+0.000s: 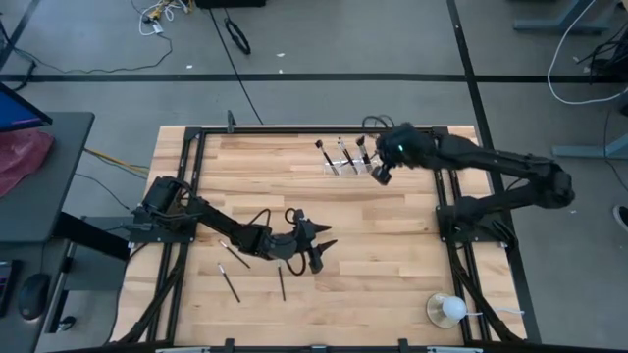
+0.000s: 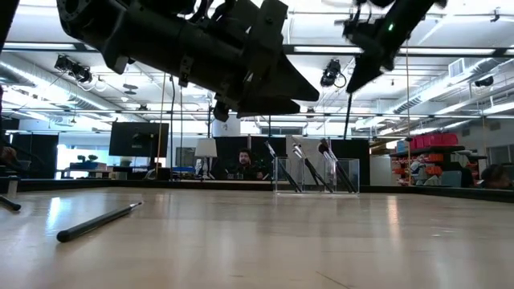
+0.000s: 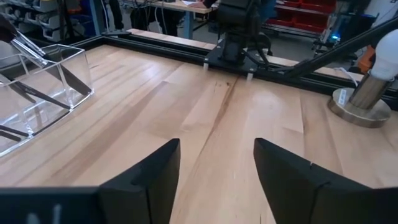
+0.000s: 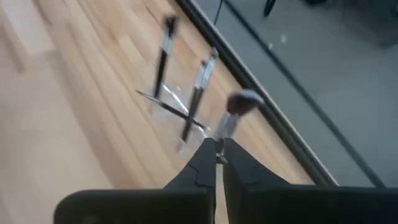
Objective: Put items in baskets/containers
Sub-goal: Put the black eyeshadow brush into the transparent organizer, then put the black liner brush into the transparent organizer
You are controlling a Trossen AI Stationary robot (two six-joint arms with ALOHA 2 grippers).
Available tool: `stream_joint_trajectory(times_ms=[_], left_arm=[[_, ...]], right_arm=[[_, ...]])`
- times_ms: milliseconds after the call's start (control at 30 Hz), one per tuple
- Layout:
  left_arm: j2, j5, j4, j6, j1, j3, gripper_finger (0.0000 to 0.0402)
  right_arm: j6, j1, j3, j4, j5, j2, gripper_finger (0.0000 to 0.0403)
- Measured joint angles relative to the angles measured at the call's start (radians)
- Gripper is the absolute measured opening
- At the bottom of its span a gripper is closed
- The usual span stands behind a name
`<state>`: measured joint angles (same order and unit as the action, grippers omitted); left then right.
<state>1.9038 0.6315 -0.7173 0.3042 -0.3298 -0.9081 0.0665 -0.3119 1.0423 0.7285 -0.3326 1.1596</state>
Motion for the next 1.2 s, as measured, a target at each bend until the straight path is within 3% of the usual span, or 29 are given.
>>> stream_joint_trajectory(times_ms=[167, 333, 500, 733, 1033, 1200], left_arm=[[0.001, 0.000, 0.013, -0.001, 0.000, 0.000, 0.0206], [0.001, 0.000, 0.013, -0.001, 0.002, 0.000, 0.0206], [0.001, 0.000, 0.013, -0.001, 0.004, 0.000, 0.0206], [0.001, 0.000, 0.013, -0.001, 0.003, 0.000, 0.0206], [0.001, 0.000, 0.013, -0.001, 0.003, 0.000, 0.0206], [0.001, 0.000, 0.013, -0.001, 0.003, 0.000, 0.0206]], right_arm=[[-0.065, -0.160, 0.000, 0.000, 0.143, 0.094, 0.0005], [-0.104, -0.229, 0.001, -0.013, 0.276, 0.181, 0.0006], [-0.116, -0.267, 0.001, -0.027, 0.274, 0.260, 0.0013], [-0.150, -0.298, 0.002, -0.086, 0.284, 0.321, 0.0052], [-0.142, -0.323, 0.002, -0.214, 0.257, 0.314, 0.0126], [-0.143, -0.317, 0.002, -0.248, 0.210, 0.257, 0.0146]])
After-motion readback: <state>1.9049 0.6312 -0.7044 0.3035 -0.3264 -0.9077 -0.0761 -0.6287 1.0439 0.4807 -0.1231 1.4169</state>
